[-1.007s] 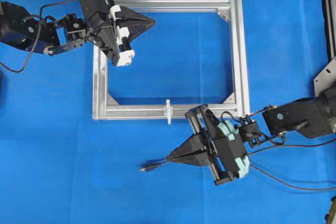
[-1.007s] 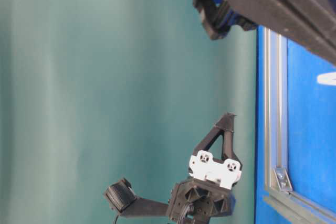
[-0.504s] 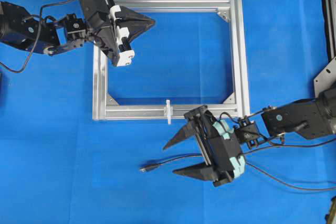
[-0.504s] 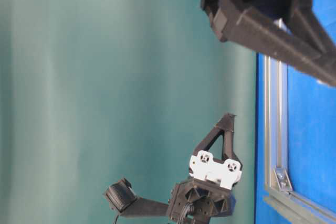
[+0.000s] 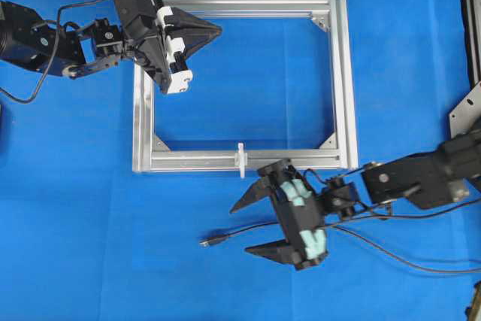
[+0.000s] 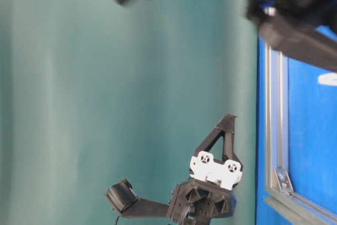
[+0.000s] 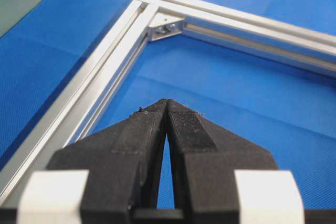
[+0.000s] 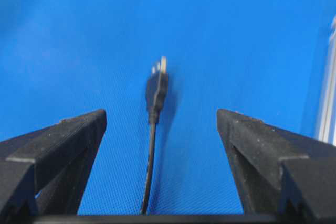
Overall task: Insert the wire through the string loop located in the center.
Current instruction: 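Move the right gripper down toward the black USB cable plug end, then close the right gripper on the cable just behind the USB plug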
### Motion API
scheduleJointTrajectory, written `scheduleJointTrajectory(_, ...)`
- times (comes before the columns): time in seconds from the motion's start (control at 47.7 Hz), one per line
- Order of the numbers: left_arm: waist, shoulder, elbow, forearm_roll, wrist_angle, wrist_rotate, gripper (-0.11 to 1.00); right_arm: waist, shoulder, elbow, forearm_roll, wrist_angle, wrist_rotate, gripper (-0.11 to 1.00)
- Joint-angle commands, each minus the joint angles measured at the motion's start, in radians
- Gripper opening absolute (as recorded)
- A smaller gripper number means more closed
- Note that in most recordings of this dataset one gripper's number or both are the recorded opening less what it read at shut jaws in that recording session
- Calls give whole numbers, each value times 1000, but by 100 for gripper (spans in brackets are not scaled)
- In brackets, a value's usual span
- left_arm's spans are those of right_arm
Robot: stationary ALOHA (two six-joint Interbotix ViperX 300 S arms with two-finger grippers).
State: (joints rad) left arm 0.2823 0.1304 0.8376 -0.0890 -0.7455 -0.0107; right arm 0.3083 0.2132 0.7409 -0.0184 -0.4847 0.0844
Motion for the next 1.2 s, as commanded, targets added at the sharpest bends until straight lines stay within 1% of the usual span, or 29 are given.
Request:
scheduleJointTrajectory(0.0, 3, -26, -6, 3, -5, 2, 0, 5, 21, -32, 18, -5, 6, 84)
scheduleJointTrajectory(0.21, 5, -26, -6, 3, -3, 2, 0, 3, 95, -49, 40, -14, 20, 84)
scheduleJointTrajectory(0.357, 6, -28, -5, 3, 5, 2, 0, 5, 104, -46, 54, -15, 20, 84)
scheduleJointTrajectory(0.525, 6, -28, -3, 3, 6, 2, 0, 6, 104, -44, 52, -21, 20, 78)
scheduleJointTrajectory(0.587, 6, -28, -3, 3, 6, 2, 0, 8, 104, -41, 49, -21, 18, 73)
scheduleJointTrajectory(0.608, 6, -28, -3, 3, 6, 2, 0, 9, 103, -40, 49, -23, 17, 70)
scheduleJointTrajectory(0.713, 8, -28, -5, 3, 6, 2, 0, 9, 98, -26, 48, -41, 17, 46)
scheduleJointTrajectory(0.797, 8, -28, -5, 3, 6, 2, 0, 9, 91, -8, 49, -78, 17, 24)
scheduleJointTrajectory(0.86, 9, -28, -5, 3, 6, 2, 0, 9, 84, 5, 48, -106, 17, 11)
scheduleJointTrajectory(0.923, 9, -28, -5, 3, 6, 2, 0, 9, 80, 15, 49, -127, 17, 2)
scheduleJointTrajectory(0.965, 9, -28, -5, 3, 6, 2, 0, 9, 80, 18, 49, -137, 17, -2)
scheduleJointTrajectory(1.175, 9, -28, -3, 3, 6, 2, 0, 8, 78, 14, 49, -132, 17, -2)
